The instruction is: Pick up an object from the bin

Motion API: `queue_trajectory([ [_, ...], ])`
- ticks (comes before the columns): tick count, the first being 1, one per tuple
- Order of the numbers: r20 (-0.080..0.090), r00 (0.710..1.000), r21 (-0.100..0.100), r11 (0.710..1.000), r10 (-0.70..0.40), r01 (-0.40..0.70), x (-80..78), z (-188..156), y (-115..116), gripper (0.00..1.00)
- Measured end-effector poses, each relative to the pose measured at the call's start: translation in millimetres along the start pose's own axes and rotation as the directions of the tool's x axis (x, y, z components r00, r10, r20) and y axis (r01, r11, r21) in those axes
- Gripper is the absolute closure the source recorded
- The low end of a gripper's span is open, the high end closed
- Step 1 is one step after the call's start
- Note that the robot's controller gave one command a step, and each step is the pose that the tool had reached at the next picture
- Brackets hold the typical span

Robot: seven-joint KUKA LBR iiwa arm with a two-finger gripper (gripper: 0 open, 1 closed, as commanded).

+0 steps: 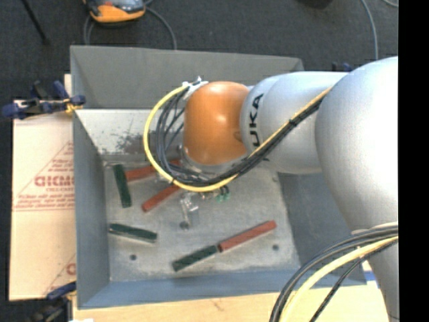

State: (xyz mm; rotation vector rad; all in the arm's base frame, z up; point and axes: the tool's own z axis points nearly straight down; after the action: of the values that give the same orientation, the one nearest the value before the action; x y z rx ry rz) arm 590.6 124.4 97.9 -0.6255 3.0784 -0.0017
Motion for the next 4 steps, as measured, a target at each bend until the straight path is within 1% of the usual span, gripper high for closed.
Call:
queue_trajectory([
  [1,0.006,0.998,0.000,0.998,-0.055,0.055,-16.6,27,-63,1.00],
  [2,0.006,0.998,-0.001,0.999,-0.054,0.054,-16.6,27,-63,1.00],
  [3,0.006,0.982,0.001,0.982,-0.188,0.188,-4.0,26,-67,1.00],
  [4,0.003,0.913,0.002,0.913,-0.407,0.407,-1.5,22,-57,1.00],
])
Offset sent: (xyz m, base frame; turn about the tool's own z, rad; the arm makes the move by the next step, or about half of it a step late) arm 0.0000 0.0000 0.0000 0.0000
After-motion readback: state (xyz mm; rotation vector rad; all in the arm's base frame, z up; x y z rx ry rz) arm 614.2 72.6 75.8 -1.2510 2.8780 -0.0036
